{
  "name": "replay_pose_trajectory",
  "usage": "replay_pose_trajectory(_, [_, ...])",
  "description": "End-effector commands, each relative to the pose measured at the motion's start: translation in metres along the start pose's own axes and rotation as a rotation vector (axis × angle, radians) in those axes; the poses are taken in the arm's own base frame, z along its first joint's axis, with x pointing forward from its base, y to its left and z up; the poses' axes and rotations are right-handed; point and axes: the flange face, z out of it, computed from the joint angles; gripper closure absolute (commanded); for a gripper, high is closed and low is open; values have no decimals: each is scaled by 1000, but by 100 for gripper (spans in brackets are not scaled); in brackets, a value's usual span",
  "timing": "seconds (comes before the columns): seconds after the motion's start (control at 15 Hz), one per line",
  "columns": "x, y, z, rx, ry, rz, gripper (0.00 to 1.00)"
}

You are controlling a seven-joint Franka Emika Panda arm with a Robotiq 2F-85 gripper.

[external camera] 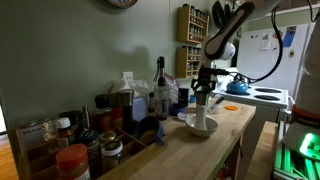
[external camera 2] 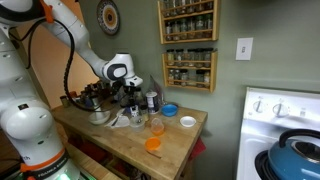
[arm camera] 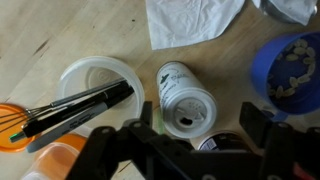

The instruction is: Remove the white plate from the bottle, then move the white bottle to the left

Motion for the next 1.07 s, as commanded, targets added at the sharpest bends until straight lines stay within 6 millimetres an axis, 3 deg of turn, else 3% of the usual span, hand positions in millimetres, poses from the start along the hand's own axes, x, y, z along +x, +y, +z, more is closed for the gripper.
replay_pose_trajectory(0.0, [5,-3,7,-14,23,8,42])
replay_pose_trajectory(0.27, [7,-4,6,-35,39,12,69])
replay_pose_trajectory(0.6, [-7,-9,-12,-50,26,17,69])
replay_pose_trajectory(1.0, [-37,-32,-54,39,-11,-99,69])
